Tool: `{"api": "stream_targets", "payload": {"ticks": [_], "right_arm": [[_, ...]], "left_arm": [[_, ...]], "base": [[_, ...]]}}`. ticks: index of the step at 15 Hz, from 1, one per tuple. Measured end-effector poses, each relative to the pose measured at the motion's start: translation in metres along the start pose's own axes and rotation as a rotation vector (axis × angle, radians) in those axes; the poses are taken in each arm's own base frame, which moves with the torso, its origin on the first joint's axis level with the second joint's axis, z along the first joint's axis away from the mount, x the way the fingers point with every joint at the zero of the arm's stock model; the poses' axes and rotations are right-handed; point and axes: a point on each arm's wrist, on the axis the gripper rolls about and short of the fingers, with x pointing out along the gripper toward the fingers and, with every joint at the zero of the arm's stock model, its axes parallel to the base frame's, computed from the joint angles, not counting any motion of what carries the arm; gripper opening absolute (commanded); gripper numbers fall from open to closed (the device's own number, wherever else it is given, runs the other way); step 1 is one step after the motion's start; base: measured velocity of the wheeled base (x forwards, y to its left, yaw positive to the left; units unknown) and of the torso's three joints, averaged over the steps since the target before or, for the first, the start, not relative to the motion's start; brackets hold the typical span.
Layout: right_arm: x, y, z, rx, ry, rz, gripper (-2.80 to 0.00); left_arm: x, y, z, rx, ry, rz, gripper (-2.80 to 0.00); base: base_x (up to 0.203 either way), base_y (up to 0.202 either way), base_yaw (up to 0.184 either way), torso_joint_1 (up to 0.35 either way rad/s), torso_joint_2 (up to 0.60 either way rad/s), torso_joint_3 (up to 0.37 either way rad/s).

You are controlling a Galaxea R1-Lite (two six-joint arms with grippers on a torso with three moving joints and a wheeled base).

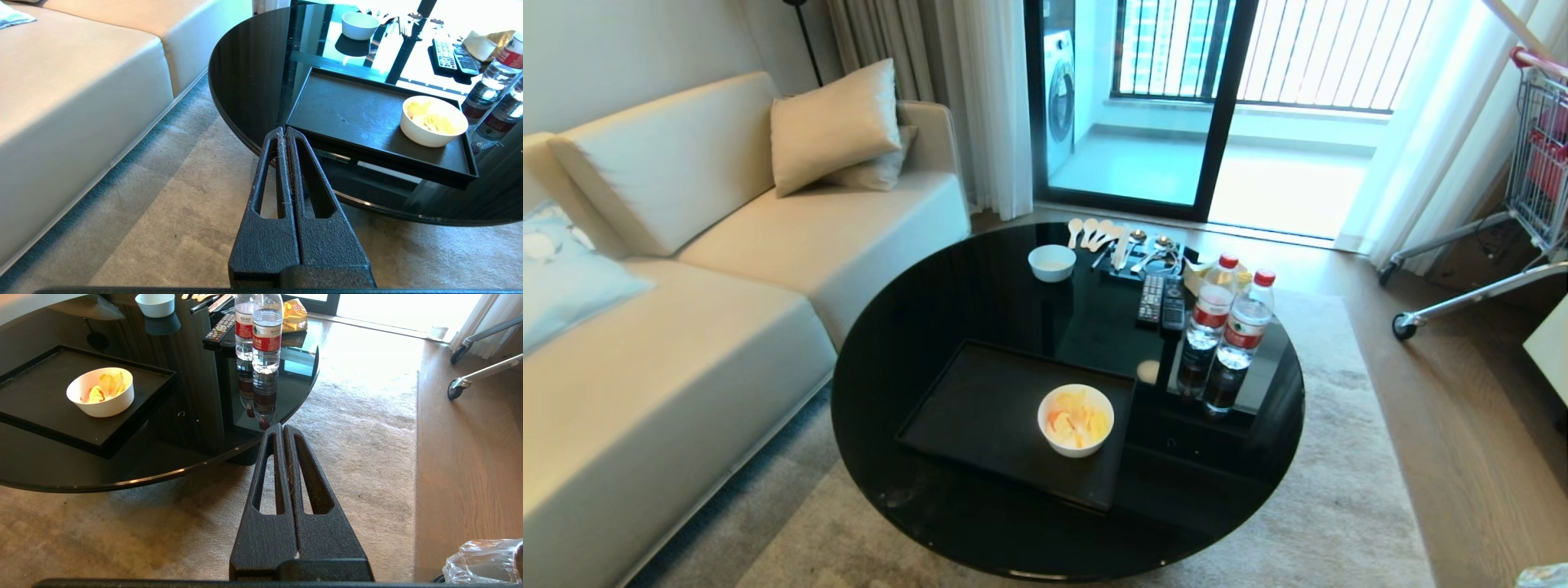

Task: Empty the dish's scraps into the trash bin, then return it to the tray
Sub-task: Pick up the bowl with leftover food

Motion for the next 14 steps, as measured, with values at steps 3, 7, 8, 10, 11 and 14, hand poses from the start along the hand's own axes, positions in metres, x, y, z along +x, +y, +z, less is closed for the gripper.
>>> {"api": "stream_targets", "payload": {"ticks": [3,7,8,10,11,14], "right_arm": [[0.0000,0.0000,0.0000,0.000,0.000,0.000,-2.80],[0.0000,0.0000,0.0000,0.000,0.000,0.000,-2.80],[0.0000,0.0000,0.0000,0.000,0.000,0.000,-2.80],[0.0000,0.0000,0.0000,0.000,0.000,0.000,-2.80],[0.0000,0.0000,0.0000,0.000,0.000,0.000,-2.80],[0.0000,0.0000,0.0001,-0.001,0.000,0.000,-2.80]], "left_arm": [[0.0000,0.0000,0.0000,0.001,0.000,0.001,-2.80],[0.0000,0.0000,0.0000,0.000,0.000,0.000,-2.80],[0.0000,0.0000,0.0000,0.000,0.000,0.000,-2.80],[0.0000,0.0000,0.0000,0.001,0.000,0.000,-2.80],[0.0000,0.0000,0.0000,0.001,0.000,0.000,-2.80],[0.0000,0.0000,0.0000,0.001,0.000,0.000,-2.80]], "base": [[0.000,0.000,0.000,0.000,0.00,0.000],[0.000,0.000,0.000,0.000,0.00,0.000],[0.000,0.000,0.000,0.000,0.00,0.000],[0.000,0.000,0.000,0.000,0.00,0.000],[0.000,0.000,0.000,0.000,0.00,0.000],[0.000,0.000,0.000,0.000,0.00,0.000]]}}
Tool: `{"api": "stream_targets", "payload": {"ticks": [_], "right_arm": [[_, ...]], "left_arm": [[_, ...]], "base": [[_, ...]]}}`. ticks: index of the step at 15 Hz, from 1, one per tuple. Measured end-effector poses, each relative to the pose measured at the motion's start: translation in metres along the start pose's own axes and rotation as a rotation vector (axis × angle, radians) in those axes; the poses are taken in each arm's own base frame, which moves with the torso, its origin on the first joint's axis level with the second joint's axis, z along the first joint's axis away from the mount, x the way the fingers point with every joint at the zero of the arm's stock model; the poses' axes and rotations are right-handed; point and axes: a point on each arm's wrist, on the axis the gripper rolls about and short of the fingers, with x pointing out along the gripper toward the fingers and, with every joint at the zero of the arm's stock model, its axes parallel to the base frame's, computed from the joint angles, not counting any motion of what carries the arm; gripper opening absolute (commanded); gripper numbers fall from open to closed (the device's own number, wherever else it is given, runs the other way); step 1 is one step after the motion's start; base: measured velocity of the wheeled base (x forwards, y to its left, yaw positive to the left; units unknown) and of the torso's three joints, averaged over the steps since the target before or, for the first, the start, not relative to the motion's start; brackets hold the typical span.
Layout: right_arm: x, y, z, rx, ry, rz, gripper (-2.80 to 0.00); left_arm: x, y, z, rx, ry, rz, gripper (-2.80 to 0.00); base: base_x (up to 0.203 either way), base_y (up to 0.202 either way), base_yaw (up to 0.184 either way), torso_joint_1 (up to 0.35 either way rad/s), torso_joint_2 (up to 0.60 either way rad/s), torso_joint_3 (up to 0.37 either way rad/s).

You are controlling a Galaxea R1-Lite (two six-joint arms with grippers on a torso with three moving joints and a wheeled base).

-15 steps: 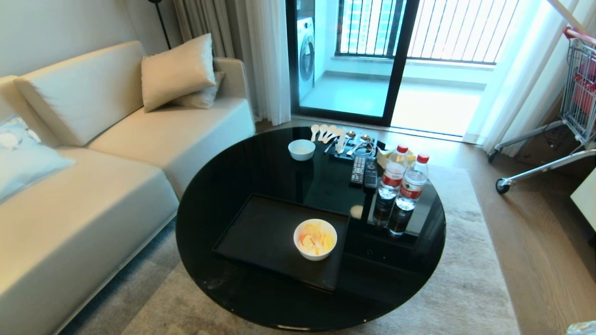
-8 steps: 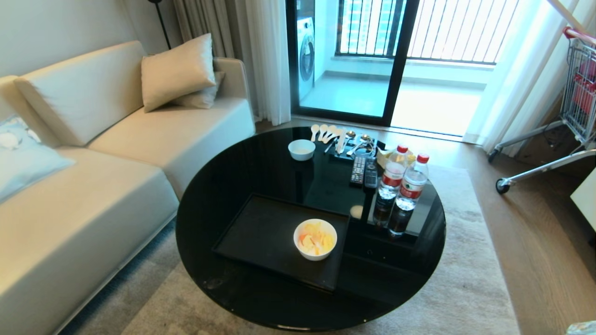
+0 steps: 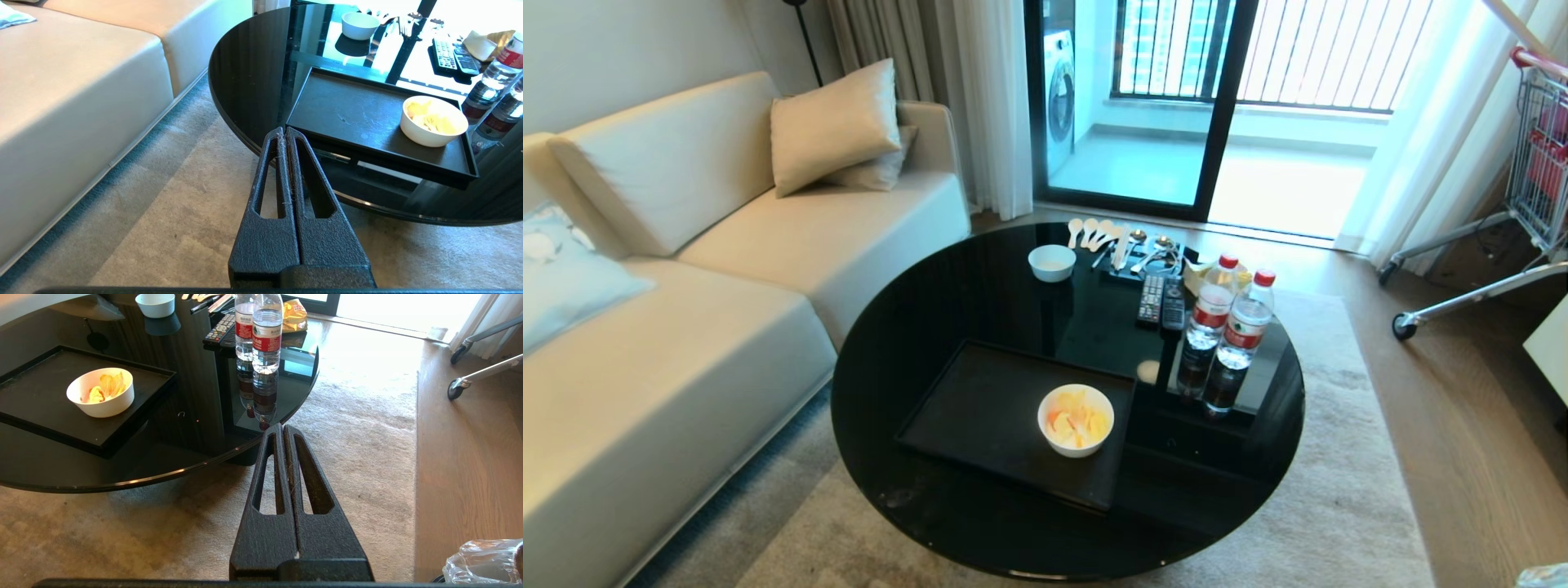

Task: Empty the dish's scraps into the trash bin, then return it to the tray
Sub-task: Pick up the bowl with leftover food

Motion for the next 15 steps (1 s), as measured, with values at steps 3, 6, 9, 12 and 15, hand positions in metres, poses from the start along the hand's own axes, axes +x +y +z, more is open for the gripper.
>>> {"api": "stream_targets", "payload": {"ticks": [3,6,9,12,15], "right_arm": [[0.003,0.000,0.001,-0.056,0.043,0.014,-2.80],[0.015,0.000,0.012,-0.122,0.110,0.055,-2.80],[0.036,0.001,0.041,-0.234,0.135,0.171,-2.80],[0.069,0.000,0.074,-0.333,0.170,0.331,-2.80],[0.114,0.002,0.096,-0.381,0.227,0.490,-2.80]], "left_arm": [[0.000,0.000,0.000,0.000,0.000,0.000,-2.80],[0.000,0.000,0.000,0.000,0.000,0.000,-2.80],[0.000,0.000,0.000,0.000,0.000,0.000,-2.80],[0.000,0.000,0.000,0.000,0.000,0.000,-2.80],[0.000,0.000,0.000,0.000,0.000,0.000,-2.80]], "base": [[0.000,0.000,0.000,0.000,0.00,0.000],[0.000,0.000,0.000,0.000,0.00,0.000],[0.000,0.000,0.000,0.000,0.00,0.000],[0.000,0.000,0.000,0.000,0.00,0.000],[0.000,0.000,0.000,0.000,0.00,0.000]]}}
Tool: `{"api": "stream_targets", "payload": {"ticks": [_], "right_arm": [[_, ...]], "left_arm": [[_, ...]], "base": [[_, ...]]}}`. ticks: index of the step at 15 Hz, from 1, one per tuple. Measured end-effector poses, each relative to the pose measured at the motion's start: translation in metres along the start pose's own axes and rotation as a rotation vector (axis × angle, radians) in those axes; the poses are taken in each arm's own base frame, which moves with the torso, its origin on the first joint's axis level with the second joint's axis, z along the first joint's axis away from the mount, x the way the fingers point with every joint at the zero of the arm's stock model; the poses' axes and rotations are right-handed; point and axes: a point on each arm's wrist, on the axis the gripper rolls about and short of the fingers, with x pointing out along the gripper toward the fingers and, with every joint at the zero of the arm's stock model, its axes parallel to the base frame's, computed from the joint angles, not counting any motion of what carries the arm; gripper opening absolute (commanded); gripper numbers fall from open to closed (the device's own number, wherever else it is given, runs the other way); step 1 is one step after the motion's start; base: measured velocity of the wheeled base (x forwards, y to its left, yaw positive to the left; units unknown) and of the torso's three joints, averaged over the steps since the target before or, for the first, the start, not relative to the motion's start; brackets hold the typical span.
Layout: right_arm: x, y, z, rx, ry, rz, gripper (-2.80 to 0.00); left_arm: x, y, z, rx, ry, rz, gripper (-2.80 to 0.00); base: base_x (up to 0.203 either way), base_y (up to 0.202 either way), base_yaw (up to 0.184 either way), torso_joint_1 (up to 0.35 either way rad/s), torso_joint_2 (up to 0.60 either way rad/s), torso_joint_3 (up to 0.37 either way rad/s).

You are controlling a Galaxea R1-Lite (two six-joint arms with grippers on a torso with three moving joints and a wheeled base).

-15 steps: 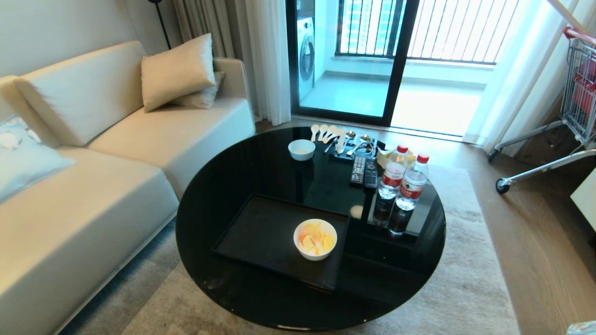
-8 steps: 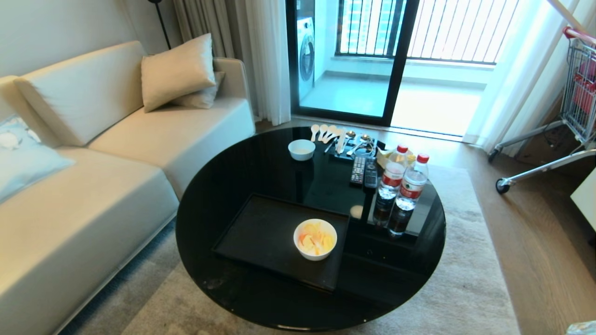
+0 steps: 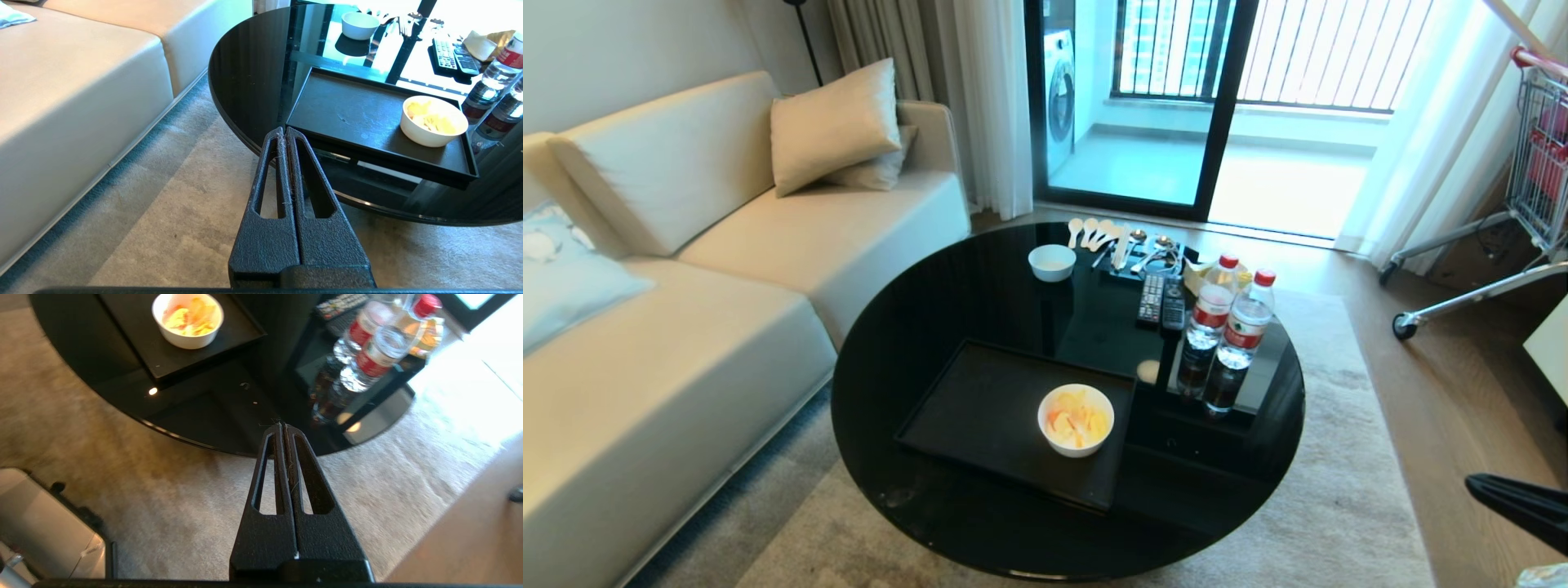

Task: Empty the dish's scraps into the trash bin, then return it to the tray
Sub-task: Pick up the bowl with leftover food

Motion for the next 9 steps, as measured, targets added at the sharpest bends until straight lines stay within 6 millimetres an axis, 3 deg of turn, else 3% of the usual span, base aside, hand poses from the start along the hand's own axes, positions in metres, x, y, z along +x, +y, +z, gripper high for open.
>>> {"api": "stream_targets", "payload": {"ticks": [4,7,9], "right_arm": [[0.069,-0.014,0.034,-0.037,0.029,0.257,-2.80],[0.133,-0.004,0.069,-0.041,0.020,0.420,-2.80],[0.170,0.014,0.090,0.016,0.044,0.476,-2.80]], "left_arm": [[0.000,0.000,0.000,-0.001,0.000,0.000,-2.80],[0.000,0.000,0.000,0.000,0.000,0.000,-2.80],[0.000,0.000,0.000,0.000,0.000,0.000,-2.80]], "base": [[0.000,0.000,0.000,0.000,0.00,0.000],[0.000,0.000,0.000,0.000,0.00,0.000],[0.000,0.000,0.000,0.000,0.00,0.000]]}}
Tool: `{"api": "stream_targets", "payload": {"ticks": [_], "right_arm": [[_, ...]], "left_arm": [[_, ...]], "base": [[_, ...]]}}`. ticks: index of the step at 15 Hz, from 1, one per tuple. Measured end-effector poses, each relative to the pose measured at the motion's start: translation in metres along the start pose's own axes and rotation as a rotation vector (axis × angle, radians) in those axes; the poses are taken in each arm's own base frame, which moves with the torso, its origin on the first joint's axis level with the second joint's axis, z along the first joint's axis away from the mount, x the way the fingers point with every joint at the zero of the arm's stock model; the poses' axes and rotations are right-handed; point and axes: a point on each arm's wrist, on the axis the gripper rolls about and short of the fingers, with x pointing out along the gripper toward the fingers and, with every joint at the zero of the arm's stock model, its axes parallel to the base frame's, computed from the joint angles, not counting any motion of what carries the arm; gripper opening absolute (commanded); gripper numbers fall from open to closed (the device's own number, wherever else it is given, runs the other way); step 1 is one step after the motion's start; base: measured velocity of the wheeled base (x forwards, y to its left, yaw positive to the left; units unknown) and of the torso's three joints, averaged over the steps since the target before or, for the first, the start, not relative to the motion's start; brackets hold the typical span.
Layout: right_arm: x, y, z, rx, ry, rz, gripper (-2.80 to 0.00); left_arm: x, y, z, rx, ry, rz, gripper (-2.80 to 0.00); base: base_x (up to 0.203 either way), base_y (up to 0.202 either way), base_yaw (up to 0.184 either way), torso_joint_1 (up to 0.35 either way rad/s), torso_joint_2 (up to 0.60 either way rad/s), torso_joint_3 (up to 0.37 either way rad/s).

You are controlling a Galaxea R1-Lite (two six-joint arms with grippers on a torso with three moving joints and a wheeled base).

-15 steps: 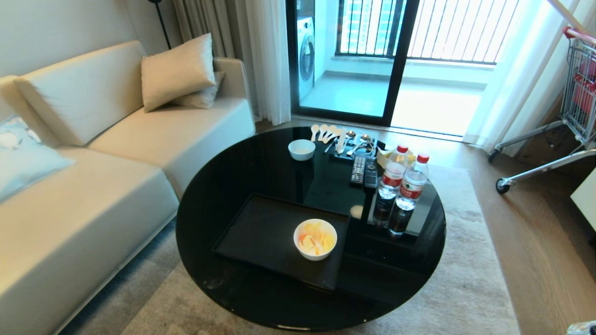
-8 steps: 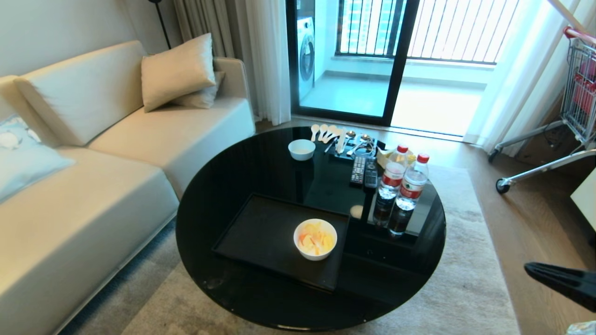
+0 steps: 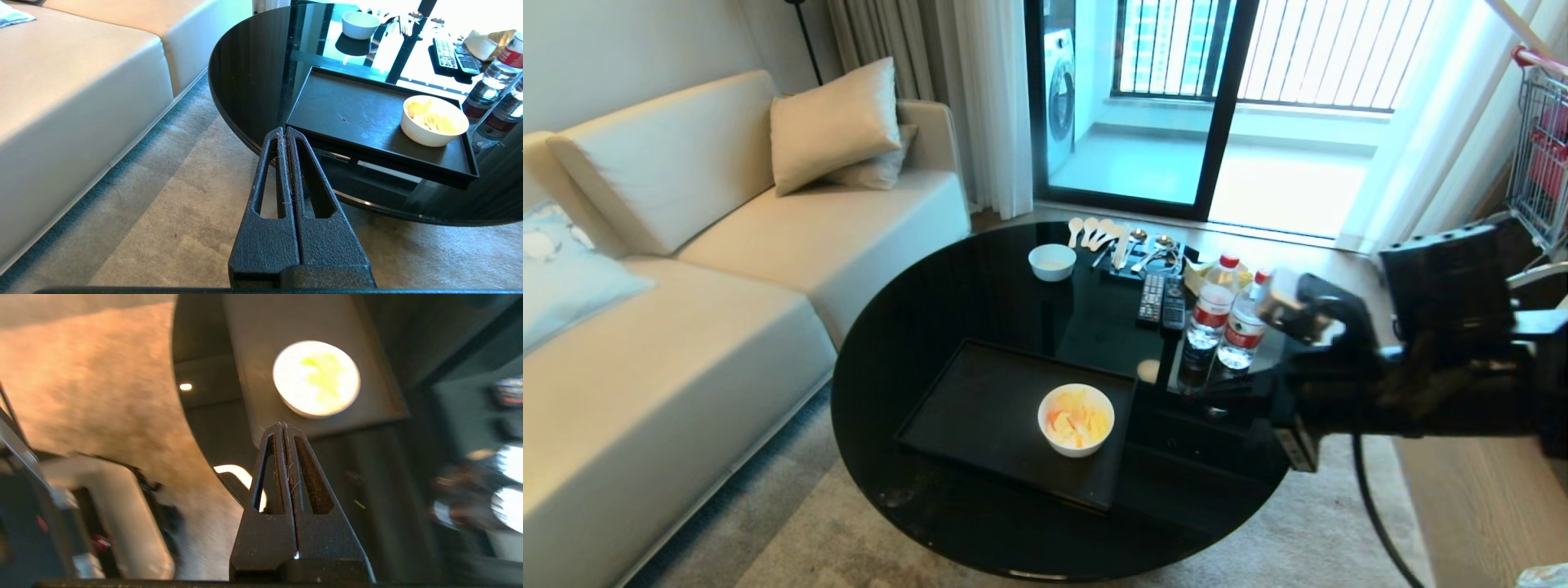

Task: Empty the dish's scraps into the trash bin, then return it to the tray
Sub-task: Pick up the bowl with leftover food

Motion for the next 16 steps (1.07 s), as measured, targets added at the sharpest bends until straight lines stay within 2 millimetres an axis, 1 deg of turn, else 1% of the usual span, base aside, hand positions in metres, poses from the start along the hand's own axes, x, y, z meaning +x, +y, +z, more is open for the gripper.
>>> {"api": "stream_targets", "payload": {"ticks": [3,5,6,7,8,10,11,14,16], "right_arm": [[0.058,0.008,0.029,0.221,0.058,-0.025,-2.80],[0.090,0.015,0.042,0.382,0.131,-0.093,-2.80],[0.105,0.018,0.045,0.469,0.179,-0.140,-2.80],[0.118,0.021,0.047,0.547,0.219,-0.181,-2.62],[0.130,0.024,0.047,0.616,0.253,-0.214,0.00],[0.154,0.027,0.042,0.732,0.323,-0.277,0.00],[0.164,0.027,0.039,0.758,0.342,-0.302,0.00],[0.192,0.024,0.029,0.759,0.355,-0.392,0.00],[0.209,0.021,0.022,0.735,0.355,-0.488,0.00]], "left_arm": [[0.000,0.000,0.000,0.000,0.000,0.000,-2.80],[0.000,0.000,0.000,0.000,0.000,0.000,-2.80],[0.000,0.000,0.000,0.000,0.000,0.000,-2.80],[0.000,0.000,0.000,0.000,0.000,0.000,-2.80],[0.000,0.000,0.000,0.000,0.000,0.000,-2.80],[0.000,0.000,0.000,0.000,0.000,0.000,-2.80],[0.000,0.000,0.000,0.000,0.000,0.000,-2.80],[0.000,0.000,0.000,0.000,0.000,0.000,-2.80],[0.000,0.000,0.000,0.000,0.000,0.000,-2.80]], "base": [[0.000,0.000,0.000,0.000,0.00,0.000],[0.000,0.000,0.000,0.000,0.00,0.000],[0.000,0.000,0.000,0.000,0.00,0.000],[0.000,0.000,0.000,0.000,0.00,0.000],[0.000,0.000,0.000,0.000,0.00,0.000],[0.000,0.000,0.000,0.000,0.00,0.000],[0.000,0.000,0.000,0.000,0.00,0.000],[0.000,0.000,0.000,0.000,0.00,0.000],[0.000,0.000,0.000,0.000,0.00,0.000]]}}
